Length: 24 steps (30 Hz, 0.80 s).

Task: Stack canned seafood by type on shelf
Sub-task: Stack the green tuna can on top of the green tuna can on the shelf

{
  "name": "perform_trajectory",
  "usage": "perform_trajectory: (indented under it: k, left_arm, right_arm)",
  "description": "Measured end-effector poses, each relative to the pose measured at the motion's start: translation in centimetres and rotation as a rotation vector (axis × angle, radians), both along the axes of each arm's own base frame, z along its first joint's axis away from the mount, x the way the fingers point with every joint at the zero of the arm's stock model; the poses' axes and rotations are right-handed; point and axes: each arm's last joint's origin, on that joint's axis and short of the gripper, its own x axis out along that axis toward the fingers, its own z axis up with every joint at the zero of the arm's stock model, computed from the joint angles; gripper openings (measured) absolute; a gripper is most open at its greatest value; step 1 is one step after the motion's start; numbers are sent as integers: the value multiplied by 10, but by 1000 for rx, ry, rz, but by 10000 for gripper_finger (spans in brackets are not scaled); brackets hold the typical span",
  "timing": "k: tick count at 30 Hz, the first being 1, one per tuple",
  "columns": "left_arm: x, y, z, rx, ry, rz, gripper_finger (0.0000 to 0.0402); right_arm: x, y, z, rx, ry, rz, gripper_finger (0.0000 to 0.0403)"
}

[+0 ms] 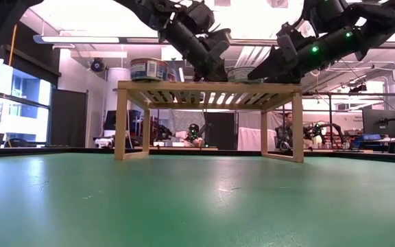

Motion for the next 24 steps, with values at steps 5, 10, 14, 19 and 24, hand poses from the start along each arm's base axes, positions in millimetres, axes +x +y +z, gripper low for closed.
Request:
perform_trajectory:
  k: [5,10,14,19,24]
  left_arm:
    - [9,-1,-12,-17,-8,-31,0]
    - [14,-2,-15,-15,-32,-44,0]
    - [15,-3,-15,-27,-49,-35,0]
    - [15,-2,-16,-36,-52,-36,0]
    - [10,-3,-6,-38,-55,-13,0]
  right_arm:
    - [2,-1,-2,-18,-1,10,400]
    - [9,-2,-4,-25,-30,34,400]
    - [12,-2,-4,-26,-60,36,400]
    - [13,-3,-4,-10,-76,33,397]
    - [14,0,-3,0,-85,32,385]
